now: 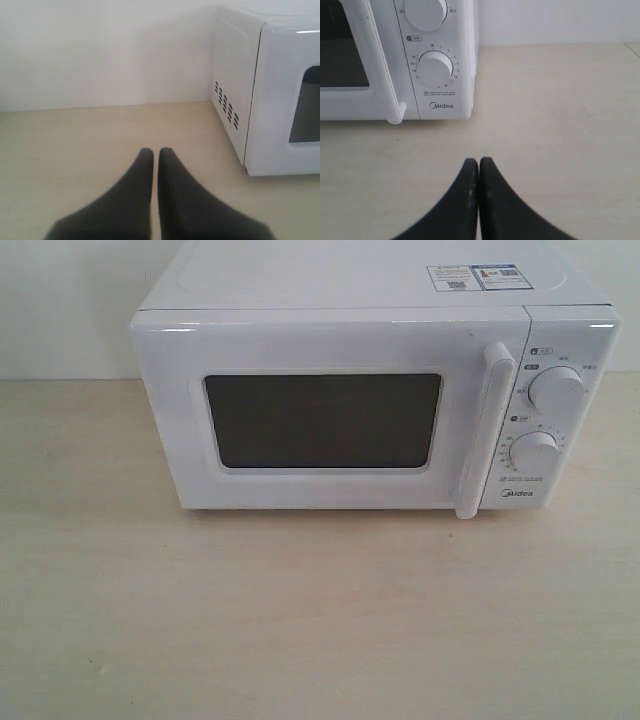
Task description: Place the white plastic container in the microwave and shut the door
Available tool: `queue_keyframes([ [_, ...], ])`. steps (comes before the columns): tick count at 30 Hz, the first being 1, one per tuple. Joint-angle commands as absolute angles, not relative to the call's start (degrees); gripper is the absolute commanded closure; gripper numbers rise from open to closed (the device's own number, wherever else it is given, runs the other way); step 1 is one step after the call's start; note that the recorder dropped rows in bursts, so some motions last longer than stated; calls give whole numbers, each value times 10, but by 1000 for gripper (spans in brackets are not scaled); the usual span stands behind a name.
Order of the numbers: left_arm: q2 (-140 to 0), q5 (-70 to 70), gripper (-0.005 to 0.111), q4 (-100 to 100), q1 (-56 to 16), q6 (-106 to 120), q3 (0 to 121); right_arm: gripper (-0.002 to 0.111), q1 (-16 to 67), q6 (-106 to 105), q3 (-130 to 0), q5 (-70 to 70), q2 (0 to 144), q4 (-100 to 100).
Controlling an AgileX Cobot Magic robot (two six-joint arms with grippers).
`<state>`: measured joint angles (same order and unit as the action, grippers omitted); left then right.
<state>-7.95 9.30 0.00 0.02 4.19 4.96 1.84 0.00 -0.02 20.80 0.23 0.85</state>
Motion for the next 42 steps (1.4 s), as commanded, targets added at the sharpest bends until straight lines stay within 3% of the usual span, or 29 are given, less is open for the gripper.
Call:
queue_keyframes([
  [1, -37, 57, 102, 0, 3, 31, 0, 109, 19, 0, 0, 208, 0, 9],
  [19, 0, 169, 102, -25, 3, 8, 0, 109, 19, 0, 0, 208, 0, 9],
  [42, 0, 168, 102, -22, 3, 18, 0, 109, 19, 0, 0, 208, 0, 9],
])
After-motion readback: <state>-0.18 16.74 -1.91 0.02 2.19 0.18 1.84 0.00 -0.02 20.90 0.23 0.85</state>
